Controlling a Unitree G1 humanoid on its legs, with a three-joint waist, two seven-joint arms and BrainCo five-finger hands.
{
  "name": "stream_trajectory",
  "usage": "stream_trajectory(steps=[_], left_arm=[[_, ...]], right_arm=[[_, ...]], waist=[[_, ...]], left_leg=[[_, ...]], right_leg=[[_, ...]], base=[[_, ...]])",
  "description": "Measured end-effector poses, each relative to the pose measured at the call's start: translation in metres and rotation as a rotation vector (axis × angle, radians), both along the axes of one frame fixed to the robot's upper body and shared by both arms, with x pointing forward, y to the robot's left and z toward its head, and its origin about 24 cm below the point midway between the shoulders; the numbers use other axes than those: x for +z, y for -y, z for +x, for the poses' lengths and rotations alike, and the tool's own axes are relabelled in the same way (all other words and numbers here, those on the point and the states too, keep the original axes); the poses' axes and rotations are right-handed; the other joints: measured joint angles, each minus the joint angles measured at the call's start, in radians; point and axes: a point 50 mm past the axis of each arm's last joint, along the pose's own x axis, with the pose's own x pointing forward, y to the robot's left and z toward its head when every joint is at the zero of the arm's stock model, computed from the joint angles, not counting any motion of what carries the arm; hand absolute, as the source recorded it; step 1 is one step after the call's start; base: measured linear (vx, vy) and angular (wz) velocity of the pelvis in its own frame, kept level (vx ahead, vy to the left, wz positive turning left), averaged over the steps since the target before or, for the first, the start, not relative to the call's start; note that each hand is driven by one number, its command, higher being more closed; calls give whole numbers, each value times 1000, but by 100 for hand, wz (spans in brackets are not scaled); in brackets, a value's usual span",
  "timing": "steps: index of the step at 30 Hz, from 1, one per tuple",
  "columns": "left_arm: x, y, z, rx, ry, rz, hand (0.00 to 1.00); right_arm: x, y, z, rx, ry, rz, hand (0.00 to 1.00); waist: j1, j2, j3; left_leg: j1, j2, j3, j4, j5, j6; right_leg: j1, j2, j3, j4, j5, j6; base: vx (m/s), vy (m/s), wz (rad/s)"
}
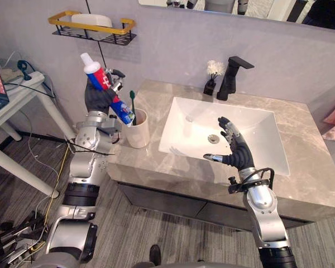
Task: Organize washtable
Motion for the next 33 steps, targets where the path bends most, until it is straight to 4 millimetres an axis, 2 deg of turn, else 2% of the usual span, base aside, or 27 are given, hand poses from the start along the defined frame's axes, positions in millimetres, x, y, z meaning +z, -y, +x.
stream_trajectory(steps=[8, 26, 33], left_arm=[[1, 2, -9, -22, 34, -23, 100], [3, 2, -9, -21, 39, -20, 100], [16, 1, -5, -22, 67, 18, 100]], right_arm=[[-1, 0, 0, 10, -4, -4, 0], [-1, -1, 0, 18, -5, -5, 0], [-1, -5, 0, 37, -7, 2, 0]], waist=[[-1, -1, 26], [-2, -2, 28], [-10, -2, 28]], left_leg=[[11, 0, 0, 0, 0, 0], [11, 3, 9, 0, -1, -1], [11, 4, 12, 0, -1, -1]], right_leg=[[13, 0, -2, -2, -2, -1], [13, 2, 3, -11, 0, 0], [12, 3, 6, -15, 1, 0]], base=[[0, 0, 0], [0, 0, 0], [0, 0, 0]])
